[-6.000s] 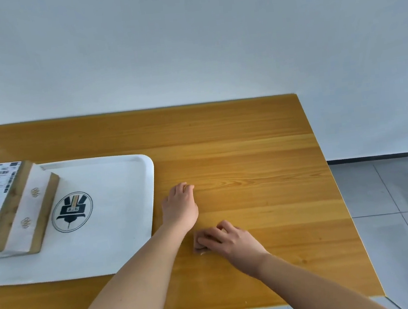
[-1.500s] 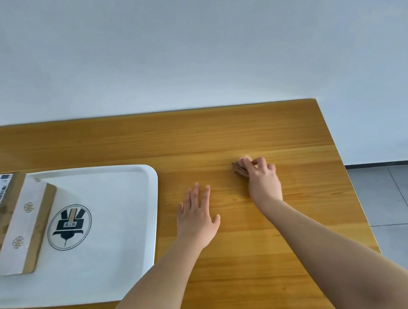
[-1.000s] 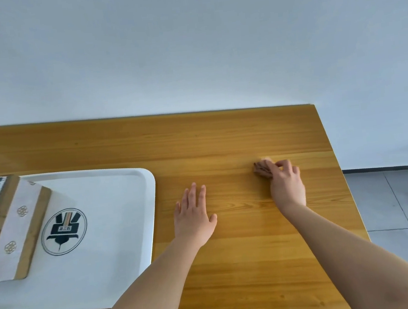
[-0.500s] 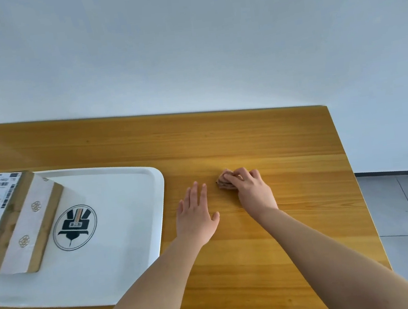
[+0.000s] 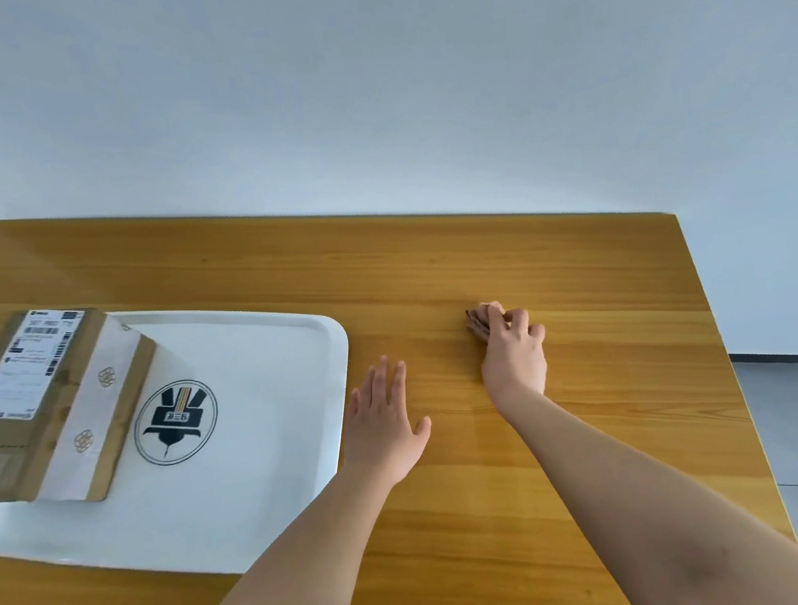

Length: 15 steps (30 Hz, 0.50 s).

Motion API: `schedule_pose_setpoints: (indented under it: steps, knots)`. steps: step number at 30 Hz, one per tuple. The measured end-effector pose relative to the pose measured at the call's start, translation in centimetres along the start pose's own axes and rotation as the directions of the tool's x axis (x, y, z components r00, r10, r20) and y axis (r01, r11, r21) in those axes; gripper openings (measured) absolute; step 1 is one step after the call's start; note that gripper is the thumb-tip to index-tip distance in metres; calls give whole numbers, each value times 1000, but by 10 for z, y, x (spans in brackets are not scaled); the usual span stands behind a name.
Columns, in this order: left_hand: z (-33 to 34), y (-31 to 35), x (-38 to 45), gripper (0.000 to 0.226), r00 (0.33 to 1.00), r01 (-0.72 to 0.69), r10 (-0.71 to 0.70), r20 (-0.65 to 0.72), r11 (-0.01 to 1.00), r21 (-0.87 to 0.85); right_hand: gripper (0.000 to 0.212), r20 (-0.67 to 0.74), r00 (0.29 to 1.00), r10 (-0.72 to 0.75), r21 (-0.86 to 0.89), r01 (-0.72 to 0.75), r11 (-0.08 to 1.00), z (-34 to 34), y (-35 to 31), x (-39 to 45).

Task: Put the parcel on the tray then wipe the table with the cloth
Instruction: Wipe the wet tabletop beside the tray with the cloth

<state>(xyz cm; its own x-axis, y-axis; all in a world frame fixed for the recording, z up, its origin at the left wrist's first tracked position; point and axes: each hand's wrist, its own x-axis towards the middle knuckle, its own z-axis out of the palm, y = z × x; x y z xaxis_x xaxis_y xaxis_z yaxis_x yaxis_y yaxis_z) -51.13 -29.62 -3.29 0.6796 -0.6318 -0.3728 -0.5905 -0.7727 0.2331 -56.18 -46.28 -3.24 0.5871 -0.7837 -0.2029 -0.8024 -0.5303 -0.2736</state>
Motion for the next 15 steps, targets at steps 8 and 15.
schedule_pose_setpoints:
  steps: [8,15]
  knots:
    - [-5,-24,-7,75,1000,-19,19,-4,994,112,54,102,869,-484,-14,488,873,13,-29,-28]
    - [-8,-25,-6,74,999,-35,33,13,991,133,59,86,880,-468,-103,475,874,4,4,-29]
